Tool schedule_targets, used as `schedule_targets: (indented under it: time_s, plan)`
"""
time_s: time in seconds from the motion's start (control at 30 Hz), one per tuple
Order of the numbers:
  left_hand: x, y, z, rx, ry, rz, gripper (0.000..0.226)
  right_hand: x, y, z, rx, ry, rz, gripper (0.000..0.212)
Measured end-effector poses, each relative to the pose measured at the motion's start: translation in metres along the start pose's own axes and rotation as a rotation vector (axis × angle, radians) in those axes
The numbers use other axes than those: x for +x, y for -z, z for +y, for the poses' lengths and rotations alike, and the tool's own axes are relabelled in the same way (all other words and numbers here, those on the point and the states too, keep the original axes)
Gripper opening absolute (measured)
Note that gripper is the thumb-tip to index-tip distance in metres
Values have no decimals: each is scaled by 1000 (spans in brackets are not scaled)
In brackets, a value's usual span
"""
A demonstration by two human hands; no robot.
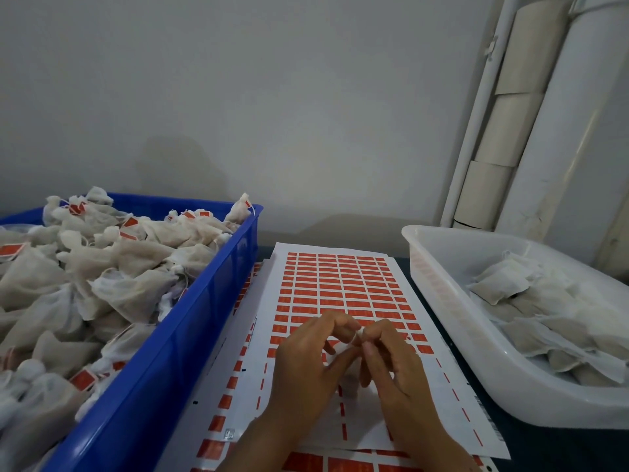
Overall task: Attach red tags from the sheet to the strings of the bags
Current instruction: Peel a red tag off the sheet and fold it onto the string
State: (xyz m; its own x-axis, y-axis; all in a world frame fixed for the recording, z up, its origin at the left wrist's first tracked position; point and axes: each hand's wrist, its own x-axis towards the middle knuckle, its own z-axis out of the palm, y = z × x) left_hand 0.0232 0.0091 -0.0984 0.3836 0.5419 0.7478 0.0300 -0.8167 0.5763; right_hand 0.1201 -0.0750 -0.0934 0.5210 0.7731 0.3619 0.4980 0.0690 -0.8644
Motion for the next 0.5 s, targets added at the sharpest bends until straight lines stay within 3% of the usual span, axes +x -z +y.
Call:
schedule_targets:
  time_s: [0.07, 0.1, 0.23, 0.37, 0.5]
  plan:
    - [0, 0, 1, -11, 14, 3, 21, 0, -1, 3, -46, 40, -11, 9]
    - [0, 0, 2, -22, 27, 3, 20, 1, -1, 6, -74, 61, -4, 7]
    - [1, 3, 5, -53, 79, -27, 20, -1, -1, 3, -78, 152, 8, 12]
    - [2, 3, 5, -97, 170, -45, 22, 1, -1, 2, 41, 104, 36, 16]
    - [3, 2, 4, -188, 269, -63, 18, 5, -1, 2, 73, 80, 21, 37]
